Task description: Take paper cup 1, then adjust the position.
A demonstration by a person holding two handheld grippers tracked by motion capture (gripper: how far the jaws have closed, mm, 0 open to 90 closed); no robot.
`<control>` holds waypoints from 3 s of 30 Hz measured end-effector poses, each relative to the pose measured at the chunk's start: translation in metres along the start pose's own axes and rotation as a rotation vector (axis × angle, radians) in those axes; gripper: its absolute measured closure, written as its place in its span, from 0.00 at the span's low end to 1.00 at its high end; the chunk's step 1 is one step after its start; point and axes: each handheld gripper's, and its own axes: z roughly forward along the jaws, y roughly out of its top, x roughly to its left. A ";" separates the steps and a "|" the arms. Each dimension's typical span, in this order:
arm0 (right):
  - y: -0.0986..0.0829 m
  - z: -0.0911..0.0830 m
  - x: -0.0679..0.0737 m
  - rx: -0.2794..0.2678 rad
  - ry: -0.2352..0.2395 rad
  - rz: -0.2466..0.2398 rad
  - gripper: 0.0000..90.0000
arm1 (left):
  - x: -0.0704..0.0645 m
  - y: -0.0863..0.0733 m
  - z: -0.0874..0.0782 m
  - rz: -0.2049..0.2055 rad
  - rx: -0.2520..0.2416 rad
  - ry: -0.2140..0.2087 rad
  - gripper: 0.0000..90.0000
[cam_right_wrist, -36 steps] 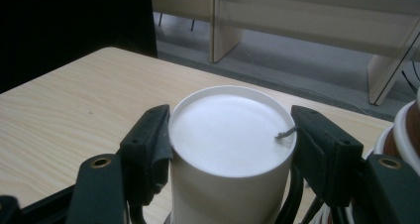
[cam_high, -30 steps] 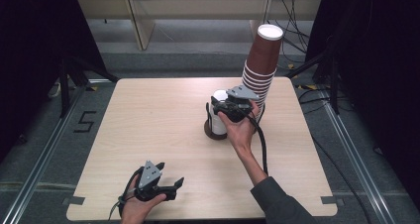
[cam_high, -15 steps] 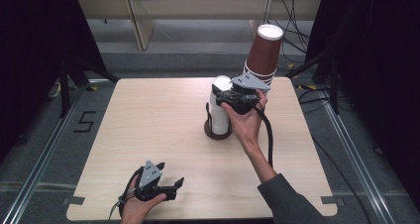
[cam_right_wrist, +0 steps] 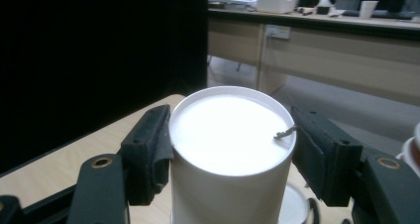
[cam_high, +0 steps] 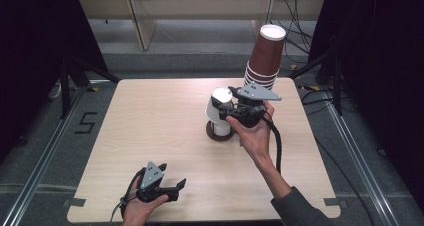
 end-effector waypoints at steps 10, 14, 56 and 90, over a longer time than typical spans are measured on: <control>-0.024 -0.007 0.015 0.050 0.079 -0.032 0.40 | 0.001 0.000 0.000 -0.004 -0.006 0.001 0.17; -0.037 -0.007 0.018 0.078 0.108 -0.014 0.40 | 0.001 0.000 0.000 -0.001 -0.001 0.003 0.17; -0.075 -0.002 0.046 0.175 0.285 0.002 0.40 | -0.020 0.025 0.026 0.050 -0.215 -0.152 0.16; -0.074 -0.009 0.054 0.216 0.429 0.057 0.25 | -0.027 0.031 0.032 0.202 -0.216 -0.183 0.24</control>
